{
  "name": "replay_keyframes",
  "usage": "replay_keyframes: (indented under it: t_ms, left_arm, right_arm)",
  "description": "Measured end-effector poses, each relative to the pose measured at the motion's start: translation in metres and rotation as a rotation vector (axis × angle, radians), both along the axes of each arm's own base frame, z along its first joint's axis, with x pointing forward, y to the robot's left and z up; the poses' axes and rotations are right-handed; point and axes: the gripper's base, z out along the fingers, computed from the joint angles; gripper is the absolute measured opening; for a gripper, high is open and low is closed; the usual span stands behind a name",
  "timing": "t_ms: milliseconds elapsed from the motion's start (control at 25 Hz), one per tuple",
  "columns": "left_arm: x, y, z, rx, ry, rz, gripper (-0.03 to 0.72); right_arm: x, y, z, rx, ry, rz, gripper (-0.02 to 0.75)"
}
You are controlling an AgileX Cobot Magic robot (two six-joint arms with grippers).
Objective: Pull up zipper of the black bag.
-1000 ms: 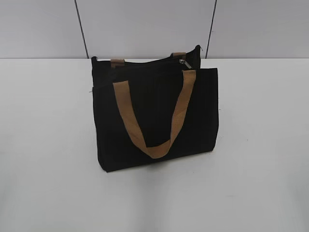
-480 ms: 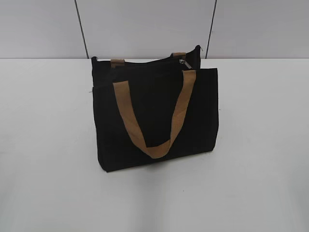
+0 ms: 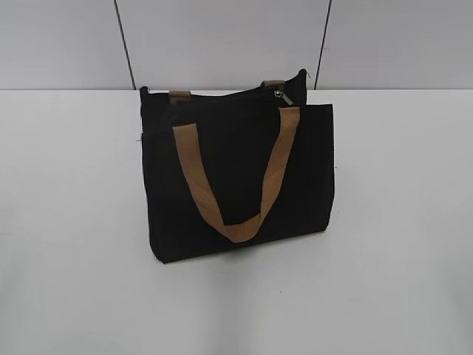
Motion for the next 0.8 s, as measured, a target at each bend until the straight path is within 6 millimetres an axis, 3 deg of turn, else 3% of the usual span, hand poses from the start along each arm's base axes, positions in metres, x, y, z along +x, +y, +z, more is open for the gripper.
replay_keyframes:
  t_ms: [520, 800]
  left_arm:
    - [-0.022, 0.005, 0.000, -0.032, -0.137, 0.276, 0.277]
    - [-0.023, 0.005, 0.000, -0.033, -0.144, 0.295, 0.245]
  right_arm:
    - [-0.009, 0.000, 0.000, 0.011, -0.064, -0.183, 0.382]
    - [-0.009, 0.000, 0.000, 0.013, -0.063, -0.187, 0.382]
